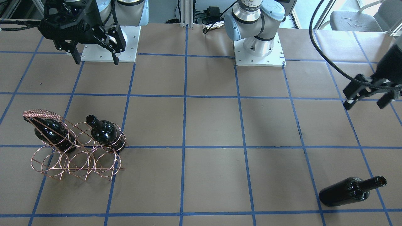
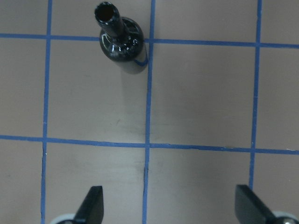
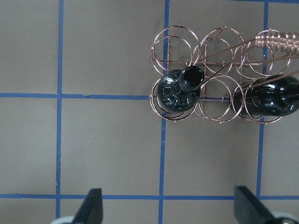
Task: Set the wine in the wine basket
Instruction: 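Move the left gripper down onto the standing dark wine bottle and grasp it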
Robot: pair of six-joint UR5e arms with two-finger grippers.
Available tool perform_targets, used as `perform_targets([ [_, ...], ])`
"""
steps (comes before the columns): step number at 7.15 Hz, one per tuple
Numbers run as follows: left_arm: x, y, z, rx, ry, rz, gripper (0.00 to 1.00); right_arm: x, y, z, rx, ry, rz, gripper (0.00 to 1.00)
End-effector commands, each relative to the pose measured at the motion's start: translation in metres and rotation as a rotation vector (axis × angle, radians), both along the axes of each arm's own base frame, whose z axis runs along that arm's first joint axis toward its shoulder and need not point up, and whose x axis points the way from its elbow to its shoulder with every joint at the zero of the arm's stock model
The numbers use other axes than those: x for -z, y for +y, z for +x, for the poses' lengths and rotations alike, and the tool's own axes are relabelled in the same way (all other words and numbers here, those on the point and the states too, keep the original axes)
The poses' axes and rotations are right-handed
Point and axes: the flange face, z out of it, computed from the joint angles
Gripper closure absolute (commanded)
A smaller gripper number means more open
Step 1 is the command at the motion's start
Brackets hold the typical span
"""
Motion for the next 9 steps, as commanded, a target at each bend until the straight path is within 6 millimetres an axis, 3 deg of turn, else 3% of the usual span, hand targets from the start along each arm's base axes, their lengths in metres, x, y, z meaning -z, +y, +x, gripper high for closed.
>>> perform_targets([
  [1,0.029,-0.055,0.037,0.039,-0.019,-0.026,0.00,0.001,0.000,0.000,0.000,0.001,0.002,0.00],
  [3,0.075,-0.094,0.051,0.047,-0.003,-0.047,0.00,0.001,0.000,0.000,0.001,-0.001,0.004,0.00],
  [5,0.111,-0.115,0.056,0.046,0.049,-0.027,0.00,0.001,0.000,0.001,0.001,-0.005,0.005,0.00],
  [7,0.134,-0.132,0.063,0.051,0.036,-0.046,0.00,0.002,0.001,0.001,0.002,-0.010,0.006,0.00],
  [9,0.144,-0.147,0.067,0.052,0.058,-0.054,0.00,0.002,0.001,0.001,0.000,-0.009,0.006,0.00],
])
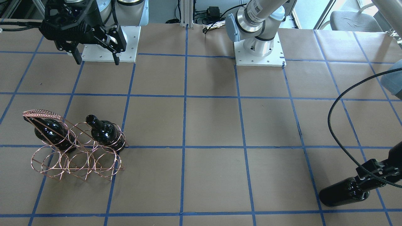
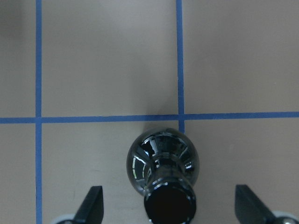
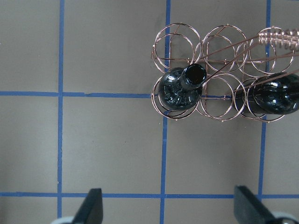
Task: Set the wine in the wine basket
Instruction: 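Move the left gripper down onto the standing dark wine bottle and grasp it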
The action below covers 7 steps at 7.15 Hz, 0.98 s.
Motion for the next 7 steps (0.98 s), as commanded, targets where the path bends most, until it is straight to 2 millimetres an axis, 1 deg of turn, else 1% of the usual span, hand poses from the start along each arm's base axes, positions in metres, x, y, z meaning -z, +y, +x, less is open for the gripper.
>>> perform_targets([
  [1,0.0102,-0.0113,0.0036,0.002,0.011,-0.002,0.05,0.0001,0.0001,0.0005,0.003,-0.005,0.001,0.00],
  [2,0.0090,-0.0123,0.0040,0.003,0.009,-0.005,0.17,0.0001,0.0001,0.0006,0.004,-0.007,0.001,0.00],
  [3,0.0079,-0.0120,0.0039,0.003,0.009,-0.006,0.21,0.0009,-0.0005,0.0006,0.004,-0.006,0.002,0.00],
  [4,0.0095,-0.0113,0.0033,0.004,0.015,0.001,0.57,0.0002,0.0001,0.0006,0.003,-0.006,0.001,0.00],
  [5,0.0110,-0.0106,0.0032,0.003,0.017,0.008,0.66,0.0009,0.0002,0.0006,0.003,-0.006,0.002,0.00],
  [6,0.0138,-0.0097,0.0026,0.004,0.022,0.016,0.85,0.0024,0.0003,0.0006,0.003,-0.006,0.005,0.00],
  [7,0.0151,-0.0091,0.0023,0.004,0.024,0.022,1.00,0.0032,0.0004,0.0006,0.003,-0.006,0.007,0.00],
])
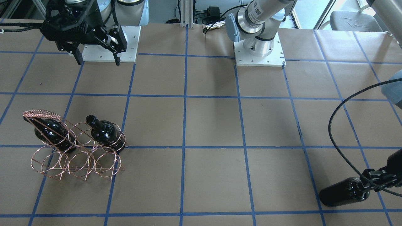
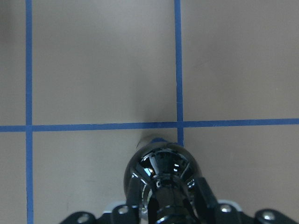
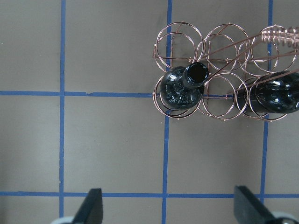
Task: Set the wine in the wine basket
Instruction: 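Carry the bottle with the left gripper toward the table center and set it down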
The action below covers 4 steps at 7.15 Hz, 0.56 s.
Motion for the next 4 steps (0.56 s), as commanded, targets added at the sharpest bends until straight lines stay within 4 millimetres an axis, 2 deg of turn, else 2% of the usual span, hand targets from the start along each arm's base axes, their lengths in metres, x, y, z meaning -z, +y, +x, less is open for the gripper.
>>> perform_targets([
  [1,0.002,0.001,-0.001,0.000,0.005,0.009,1.00,0.001,0.000,0.000,0.000,0.000,0.002,0.00],
  [2,-0.001,0.002,-0.001,0.000,0.004,0.006,1.00,0.000,0.001,0.000,0.000,0.000,0.001,0.00],
  [3,-0.014,0.007,-0.006,-0.002,0.001,0.004,1.00,0.001,0.000,0.000,0.000,0.000,0.002,0.00],
  [4,-0.031,0.013,-0.033,-0.034,0.008,-0.004,1.00,0.001,0.000,0.000,0.000,0.000,0.002,0.00],
])
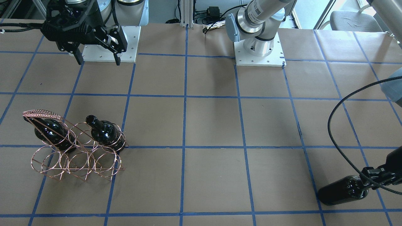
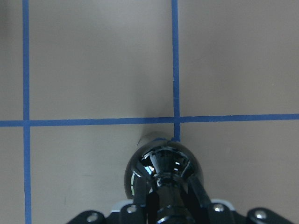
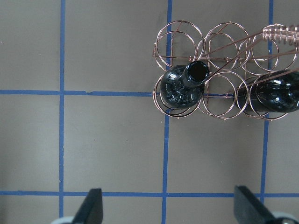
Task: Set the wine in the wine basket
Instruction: 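Carry the bottle with the left gripper toward the table center and set it down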
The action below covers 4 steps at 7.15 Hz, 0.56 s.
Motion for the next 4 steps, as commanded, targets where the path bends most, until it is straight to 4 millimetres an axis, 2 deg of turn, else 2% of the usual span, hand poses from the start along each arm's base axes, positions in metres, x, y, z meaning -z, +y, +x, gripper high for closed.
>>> perform_targets([
  [1,-0.018,0.017,-0.074,-0.063,0.015,0.007,1.00,0.001,0.000,0.000,0.000,0.000,0.002,0.00],
  [2,-0.023,0.034,-0.136,-0.072,-0.006,0.015,1.00,0.000,0.000,0.000,-0.003,0.000,0.001,0.00],
  [4,-0.026,0.080,-0.241,-0.127,0.018,0.020,1.00,0.001,0.000,0.001,-0.002,0.000,0.002,0.00],
])
